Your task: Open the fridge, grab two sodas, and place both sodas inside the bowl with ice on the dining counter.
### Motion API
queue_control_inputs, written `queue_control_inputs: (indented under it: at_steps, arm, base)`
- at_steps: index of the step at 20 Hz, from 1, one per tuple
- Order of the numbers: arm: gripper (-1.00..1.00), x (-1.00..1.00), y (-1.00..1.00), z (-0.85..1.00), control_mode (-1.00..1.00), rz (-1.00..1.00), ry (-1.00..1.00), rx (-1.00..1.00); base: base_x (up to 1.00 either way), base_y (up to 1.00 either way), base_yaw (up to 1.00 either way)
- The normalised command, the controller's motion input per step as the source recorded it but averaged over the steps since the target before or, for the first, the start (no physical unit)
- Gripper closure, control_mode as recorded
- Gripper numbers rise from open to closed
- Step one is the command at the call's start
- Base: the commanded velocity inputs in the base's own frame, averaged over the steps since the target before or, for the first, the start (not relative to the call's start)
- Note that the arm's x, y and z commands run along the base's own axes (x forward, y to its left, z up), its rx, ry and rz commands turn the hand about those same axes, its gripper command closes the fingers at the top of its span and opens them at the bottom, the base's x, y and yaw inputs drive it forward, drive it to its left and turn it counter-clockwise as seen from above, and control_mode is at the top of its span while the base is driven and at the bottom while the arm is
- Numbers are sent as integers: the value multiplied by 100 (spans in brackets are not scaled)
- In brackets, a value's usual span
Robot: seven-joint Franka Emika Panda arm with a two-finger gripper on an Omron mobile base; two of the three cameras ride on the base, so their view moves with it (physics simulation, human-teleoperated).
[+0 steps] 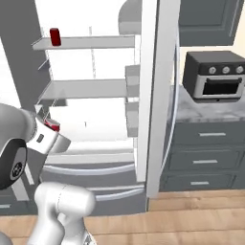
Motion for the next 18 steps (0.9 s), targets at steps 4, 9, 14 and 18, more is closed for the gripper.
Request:
queue_control_inputs:
  at_steps: [4,9,14,18]
  arm:
    - [100,0,0,0,100,0,0,0]
    - [100,0,0,0,100,0,0,0]
    - [100,0,0,0,100,0,0,0]
    - [100,0,0,0,100,0,0,0]
  base:
    - [-61,59,-39]
    - [-80,37,-41]
    - [-88,27,-46]
    - [-91,27,-49]
